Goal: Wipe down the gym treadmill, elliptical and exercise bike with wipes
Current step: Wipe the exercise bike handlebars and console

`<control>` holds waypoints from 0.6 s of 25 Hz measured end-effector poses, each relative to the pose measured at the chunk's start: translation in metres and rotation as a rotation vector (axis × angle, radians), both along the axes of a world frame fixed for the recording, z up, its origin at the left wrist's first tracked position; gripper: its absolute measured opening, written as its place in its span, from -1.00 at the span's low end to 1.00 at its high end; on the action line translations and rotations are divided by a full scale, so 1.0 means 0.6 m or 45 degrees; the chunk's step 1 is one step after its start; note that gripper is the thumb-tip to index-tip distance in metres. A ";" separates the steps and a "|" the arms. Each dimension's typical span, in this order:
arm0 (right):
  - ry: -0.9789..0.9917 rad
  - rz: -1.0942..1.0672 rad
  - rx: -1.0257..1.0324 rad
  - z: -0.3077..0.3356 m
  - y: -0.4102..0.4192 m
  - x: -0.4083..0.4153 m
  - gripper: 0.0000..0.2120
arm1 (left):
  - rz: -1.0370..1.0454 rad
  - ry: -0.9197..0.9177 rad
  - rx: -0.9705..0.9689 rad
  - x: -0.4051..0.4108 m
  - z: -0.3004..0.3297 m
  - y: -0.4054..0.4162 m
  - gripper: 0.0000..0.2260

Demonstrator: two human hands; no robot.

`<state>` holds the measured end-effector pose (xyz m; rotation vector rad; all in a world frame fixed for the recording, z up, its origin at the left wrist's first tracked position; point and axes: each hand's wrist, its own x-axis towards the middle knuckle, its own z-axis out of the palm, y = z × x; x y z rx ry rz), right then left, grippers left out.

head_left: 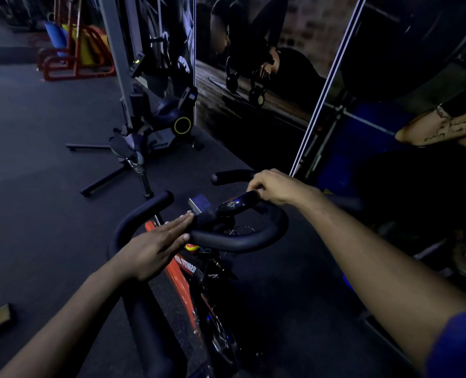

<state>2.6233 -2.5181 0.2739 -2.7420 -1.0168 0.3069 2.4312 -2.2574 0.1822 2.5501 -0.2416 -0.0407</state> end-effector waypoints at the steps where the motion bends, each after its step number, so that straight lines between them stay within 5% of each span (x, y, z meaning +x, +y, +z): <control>1: 0.034 -0.013 0.027 -0.005 0.007 0.011 -0.82 | -0.010 -0.015 0.005 0.002 -0.003 0.001 -0.26; 12: 0.110 -0.118 0.009 0.075 -0.059 -0.087 -0.84 | -0.004 -0.020 -0.033 0.007 -0.006 0.007 -0.15; 15: 0.115 -0.206 0.032 0.103 -0.075 -0.167 -0.85 | -0.002 -0.034 -0.040 0.005 0.001 0.004 -0.27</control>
